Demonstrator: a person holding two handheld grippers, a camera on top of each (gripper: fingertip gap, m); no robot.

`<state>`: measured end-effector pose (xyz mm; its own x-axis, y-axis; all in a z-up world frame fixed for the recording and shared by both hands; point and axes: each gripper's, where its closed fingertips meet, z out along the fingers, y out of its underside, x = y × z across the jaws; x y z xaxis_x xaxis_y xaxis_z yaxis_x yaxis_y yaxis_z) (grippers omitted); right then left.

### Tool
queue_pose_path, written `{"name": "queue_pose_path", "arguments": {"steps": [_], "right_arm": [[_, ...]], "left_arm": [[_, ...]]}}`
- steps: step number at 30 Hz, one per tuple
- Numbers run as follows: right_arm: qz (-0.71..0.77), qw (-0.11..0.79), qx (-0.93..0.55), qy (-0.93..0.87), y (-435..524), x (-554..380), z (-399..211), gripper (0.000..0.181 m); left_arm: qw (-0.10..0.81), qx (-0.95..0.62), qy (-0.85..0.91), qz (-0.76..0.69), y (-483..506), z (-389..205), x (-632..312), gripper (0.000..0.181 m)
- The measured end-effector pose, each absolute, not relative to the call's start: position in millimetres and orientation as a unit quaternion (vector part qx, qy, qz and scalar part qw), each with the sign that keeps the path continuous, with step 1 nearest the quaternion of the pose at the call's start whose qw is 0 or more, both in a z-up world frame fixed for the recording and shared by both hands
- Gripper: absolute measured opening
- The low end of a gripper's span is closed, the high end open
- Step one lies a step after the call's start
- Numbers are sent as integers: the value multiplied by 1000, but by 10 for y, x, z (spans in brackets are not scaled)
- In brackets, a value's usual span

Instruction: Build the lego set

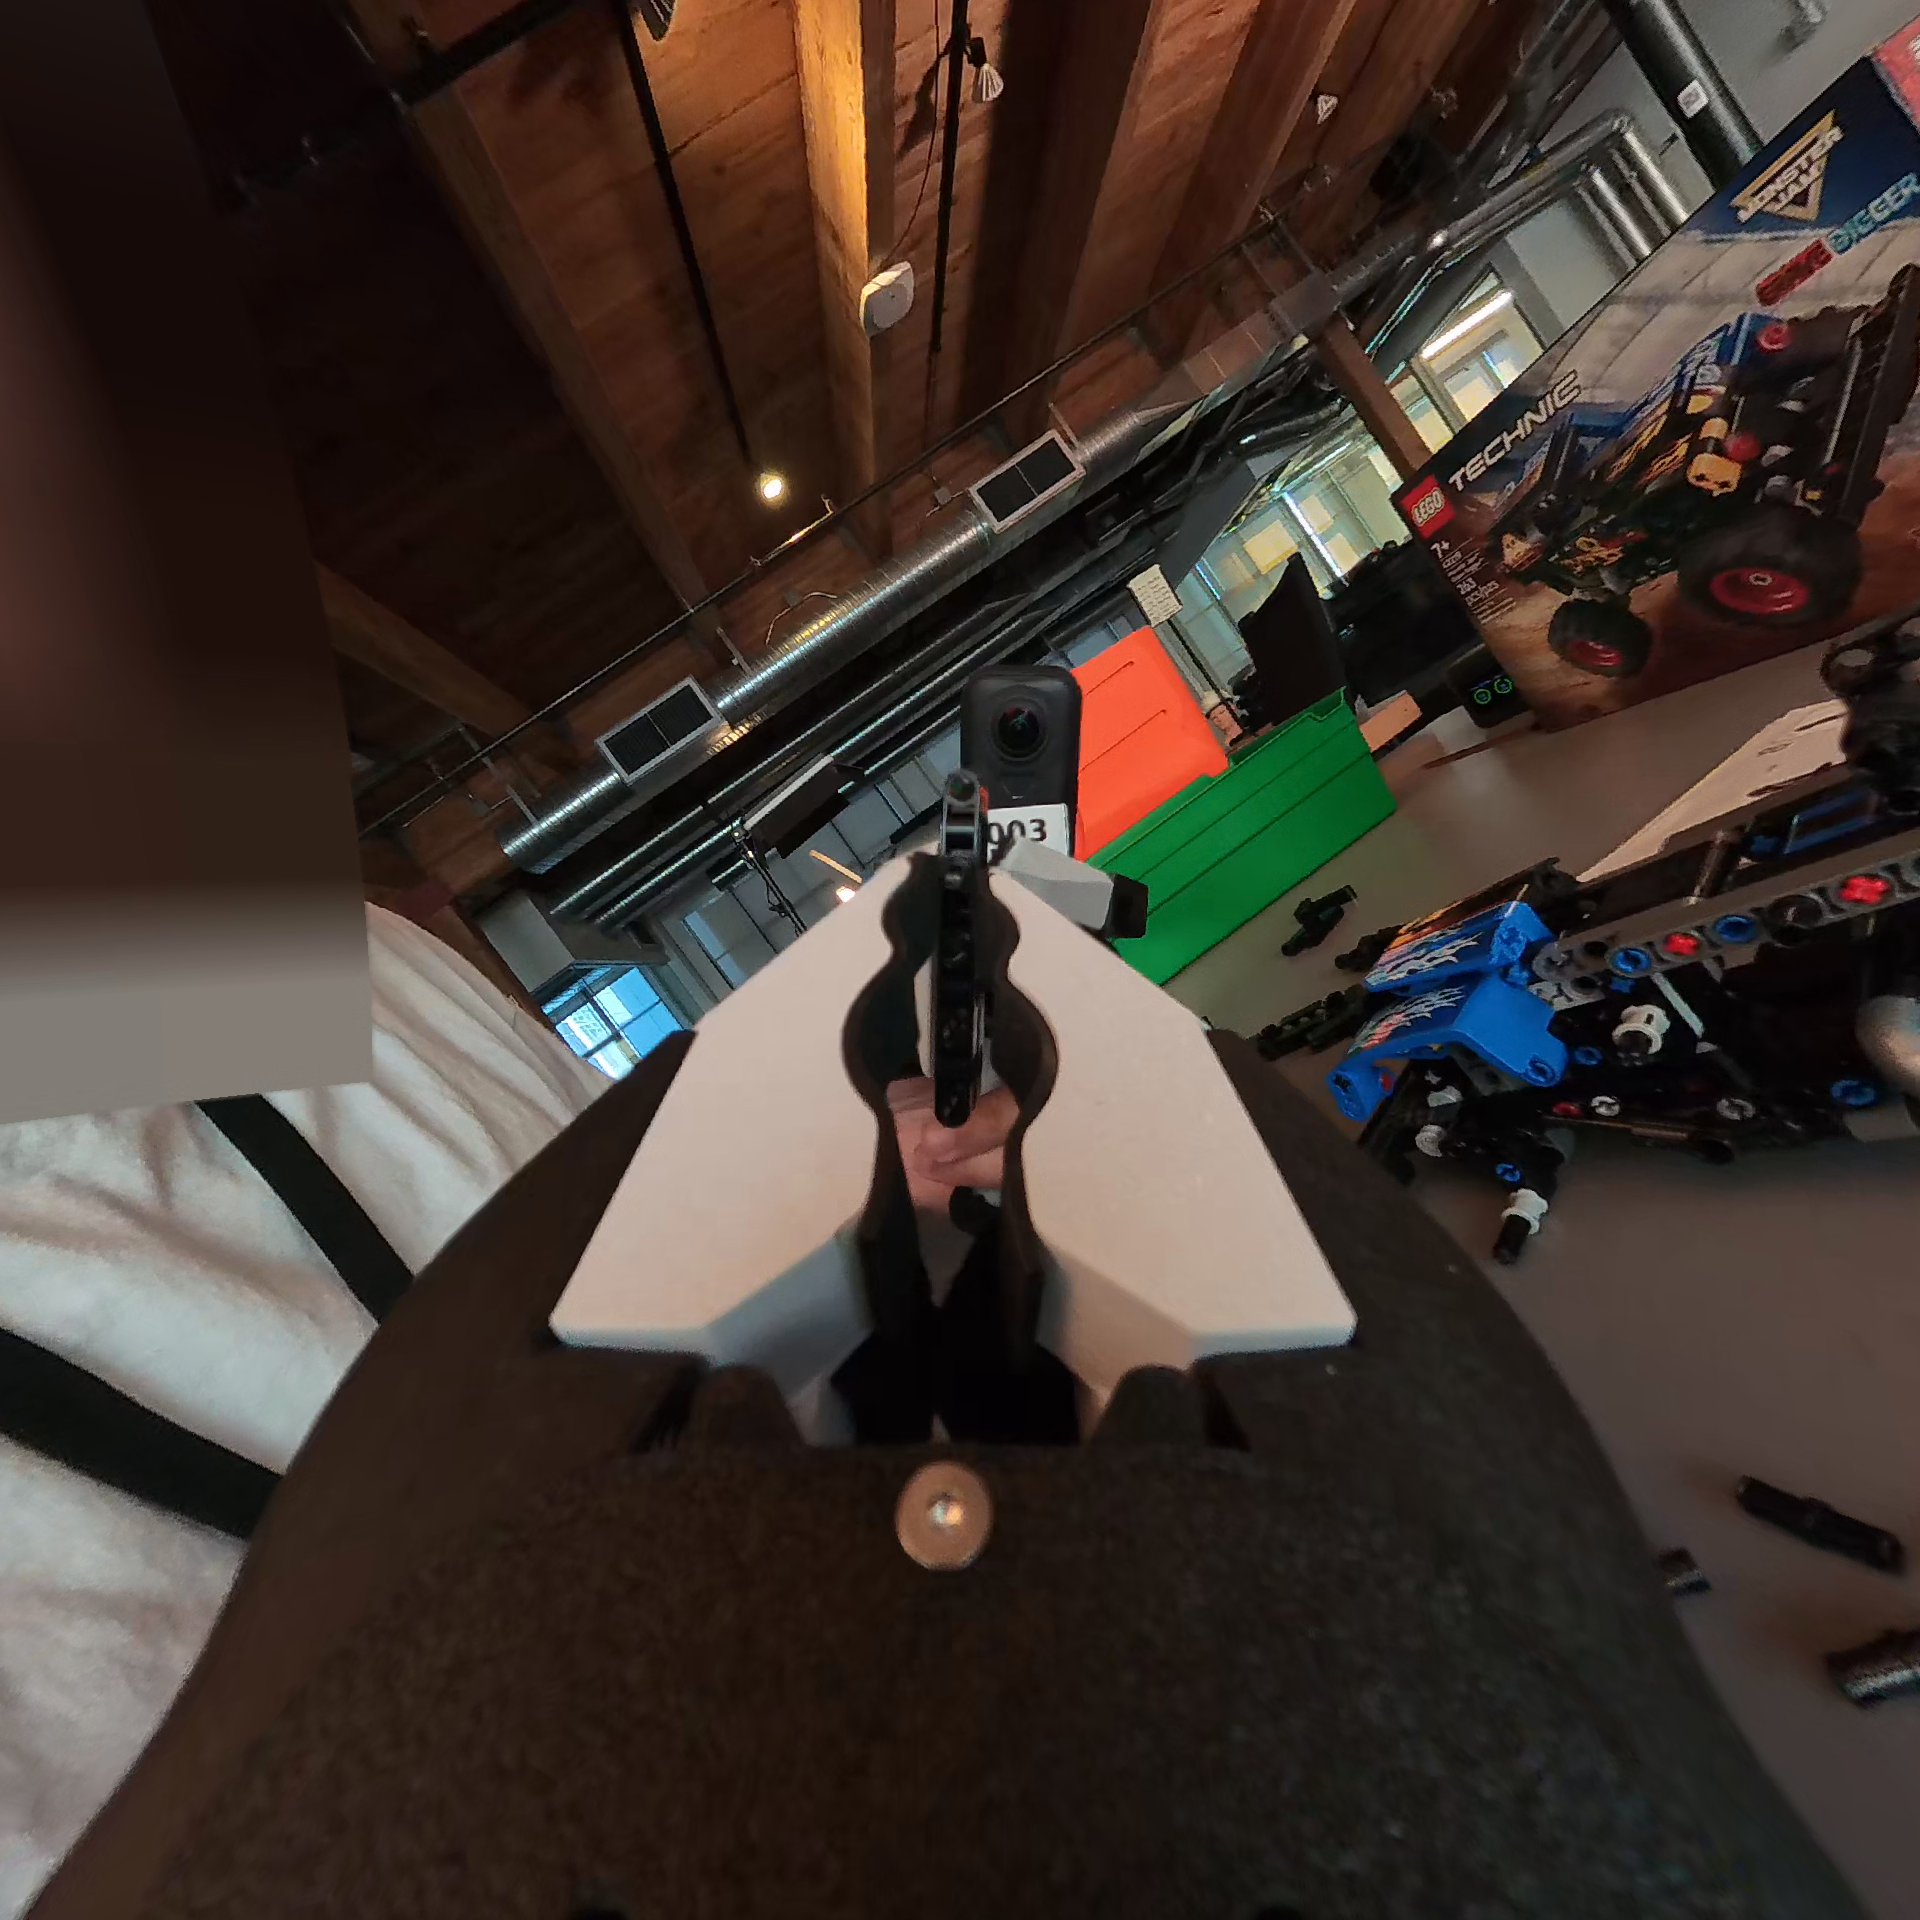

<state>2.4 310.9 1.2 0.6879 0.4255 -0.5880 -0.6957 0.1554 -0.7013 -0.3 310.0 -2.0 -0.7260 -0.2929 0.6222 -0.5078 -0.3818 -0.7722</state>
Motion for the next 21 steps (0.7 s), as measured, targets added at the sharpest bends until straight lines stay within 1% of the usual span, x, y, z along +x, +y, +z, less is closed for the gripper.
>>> {"name": "queue_pose_path", "arguments": {"steps": [15,21], "right_arm": [[342,740,-566,120,3110,16,-111,3],[336,737,-573,123,3115,29,-135,3]], "left_arm": [[42,361,-595,716,3050,-138,-14,6],[49,367,-589,718,3060,-162,3,6]]}}
